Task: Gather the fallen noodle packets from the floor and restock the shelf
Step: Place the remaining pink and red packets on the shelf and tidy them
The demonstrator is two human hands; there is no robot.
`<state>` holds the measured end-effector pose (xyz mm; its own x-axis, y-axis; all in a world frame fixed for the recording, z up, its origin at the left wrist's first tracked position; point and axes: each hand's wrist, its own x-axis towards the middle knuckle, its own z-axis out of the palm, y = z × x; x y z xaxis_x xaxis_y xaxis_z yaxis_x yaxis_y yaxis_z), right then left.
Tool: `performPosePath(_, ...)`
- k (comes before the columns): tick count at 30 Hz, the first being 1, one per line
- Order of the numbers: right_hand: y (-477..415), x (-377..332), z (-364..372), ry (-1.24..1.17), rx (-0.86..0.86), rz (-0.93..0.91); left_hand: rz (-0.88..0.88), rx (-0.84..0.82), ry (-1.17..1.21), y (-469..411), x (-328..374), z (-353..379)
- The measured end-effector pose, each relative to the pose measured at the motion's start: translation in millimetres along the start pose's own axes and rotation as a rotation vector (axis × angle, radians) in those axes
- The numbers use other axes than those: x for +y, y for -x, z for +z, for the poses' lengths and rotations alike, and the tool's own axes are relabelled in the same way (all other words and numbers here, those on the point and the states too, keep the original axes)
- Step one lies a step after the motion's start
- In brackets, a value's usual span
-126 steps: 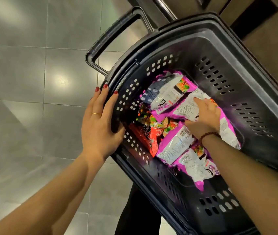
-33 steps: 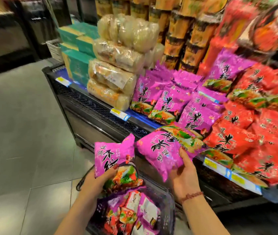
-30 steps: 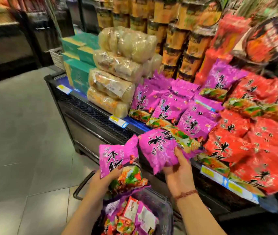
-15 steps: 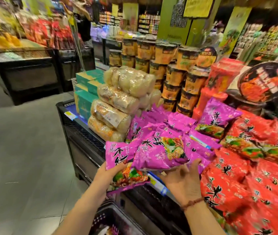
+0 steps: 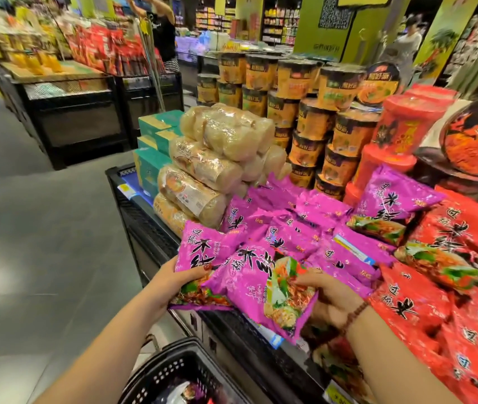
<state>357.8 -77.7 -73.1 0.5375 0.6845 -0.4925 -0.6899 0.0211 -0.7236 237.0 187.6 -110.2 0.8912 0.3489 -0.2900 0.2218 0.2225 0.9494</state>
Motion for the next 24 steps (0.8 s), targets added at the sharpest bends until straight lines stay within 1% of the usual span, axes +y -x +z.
performPosePath(4,-4.6,-6.0,0.8,0.267,-0.078,0.078,-0.009,0.043,-0.023,-5.2,-6.0,2.8)
performPosePath(6,-11.1,-5.1,2.0,0.332,-0.081,0.099,-0.012,0.084,-0.036,-6.5,-9.2,3.3)
performPosePath(8,-21.1,-0.1,1.0,0.324,-0.053,0.066,-0.027,0.144,0.010,-6.4,-14.5,0.7)
performPosePath(11,-33.7,8.7,2.1,0.186,-0.009,-0.025,-0.038,0.296,0.097,-3.3,-23.8,-14.2)
performPosePath(13,-43.4,15.2,7.5,0.093,0.056,-0.111,-0.052,0.377,0.120,3.2,-29.3,-26.5)
performPosePath(15,-60.8,23.3,12.2,0.033,0.172,-0.244,-0.050,0.431,0.132,10.8,-34.2,-37.4)
performPosePath(17,-85.9,32.5,18.3,0.043,0.311,-0.445,-0.055,0.464,0.152,19.3,-36.8,-43.5)
performPosePath(19,-109.5,40.8,27.1,0.093,0.469,-0.587,-0.054,0.478,0.179,25.8,-38.7,-45.6)
performPosePath(20,-120.5,44.4,32.9,0.125,0.541,-0.625,-0.052,0.483,0.190,28.6,-40.0,-46.0)
performPosePath(22,-135.1,48.9,48.2,0.194,0.629,-0.653,-0.050,0.491,0.213,32.3,-44.0,-45.3)
performPosePath(24,-148.0,53.6,63.2,0.234,0.648,-0.694,-0.055,0.501,0.225,35.7,-48.2,-43.4)
